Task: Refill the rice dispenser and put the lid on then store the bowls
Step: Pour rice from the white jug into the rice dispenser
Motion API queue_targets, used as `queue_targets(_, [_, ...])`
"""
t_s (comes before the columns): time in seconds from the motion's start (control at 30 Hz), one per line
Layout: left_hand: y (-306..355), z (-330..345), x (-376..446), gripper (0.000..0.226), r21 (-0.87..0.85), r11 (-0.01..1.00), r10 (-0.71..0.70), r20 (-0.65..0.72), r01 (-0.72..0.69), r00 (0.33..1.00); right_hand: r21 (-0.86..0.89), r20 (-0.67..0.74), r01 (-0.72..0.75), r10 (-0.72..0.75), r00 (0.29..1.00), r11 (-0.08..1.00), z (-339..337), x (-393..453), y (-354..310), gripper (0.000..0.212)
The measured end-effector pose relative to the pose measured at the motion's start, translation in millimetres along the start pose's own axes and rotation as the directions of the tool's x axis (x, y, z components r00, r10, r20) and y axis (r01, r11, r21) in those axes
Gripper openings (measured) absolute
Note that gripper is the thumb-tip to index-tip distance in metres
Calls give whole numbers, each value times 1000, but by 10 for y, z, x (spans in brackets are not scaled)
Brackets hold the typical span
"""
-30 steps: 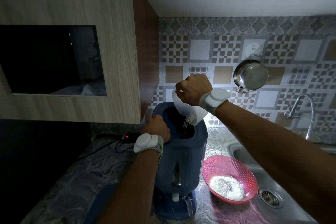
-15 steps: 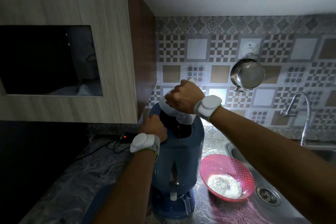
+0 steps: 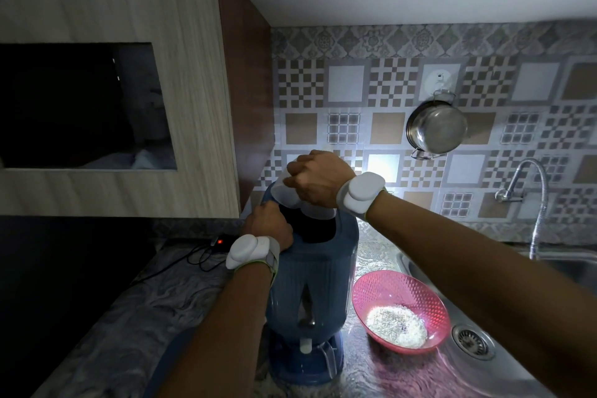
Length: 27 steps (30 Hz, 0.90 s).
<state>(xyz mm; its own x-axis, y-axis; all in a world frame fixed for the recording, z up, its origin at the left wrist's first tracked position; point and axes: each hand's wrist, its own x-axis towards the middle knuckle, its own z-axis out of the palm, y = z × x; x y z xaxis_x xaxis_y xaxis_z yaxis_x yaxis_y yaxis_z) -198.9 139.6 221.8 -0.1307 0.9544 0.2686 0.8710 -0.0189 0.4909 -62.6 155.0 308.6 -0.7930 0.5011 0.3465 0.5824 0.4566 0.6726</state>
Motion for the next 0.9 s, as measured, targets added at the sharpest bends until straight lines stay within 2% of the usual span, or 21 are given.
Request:
queue_targets(0.1, [3, 0, 1, 10, 5, 1000, -4, 8, 4, 1000, -14, -9, -47, 47, 999, 999, -5, 10, -4, 19])
queue_targets(0.2, [4, 3, 6, 16, 18, 1000, -6, 12, 6, 1000, -10, -86, -66, 65, 994, 998, -33, -25, -10, 7])
queue_targets(0.27, [-3, -2, 3, 21, 23, 1000, -5, 12, 5, 1000, 41, -166, -84, 90, 982, 996, -39, -45, -21, 13])
queue_targets(0.37, [-2, -13, -6, 23, 27, 1000, -12, 18, 11, 1000, 121, -214, -157, 180, 960, 980, -29, -78, -17, 19])
queue_targets(0.57, [24, -41, -28, 19, 47, 999, -6, 20, 5, 1000, 293, -180, -313, 373, 910, 904, 28, -132, 24, 6])
queue_targets(0.73, [32, -40, -24, 17, 56, 998, 12, 0, -12, 1000, 304, -123, -391, 443, 888, 869, 6, -230, 24, 21])
queue_targets(0.8, [54, -40, -40, 14, 56, 998, 25, -41, -23, 999, 323, -92, -437, 487, 869, 840, -24, -292, 32, 26])
queue_targets(0.9, [72, -43, -55, 12, 104, 992, 86, -173, -69, 981, 412, -112, -513, 600, 792, 753, -107, -432, 37, 24])
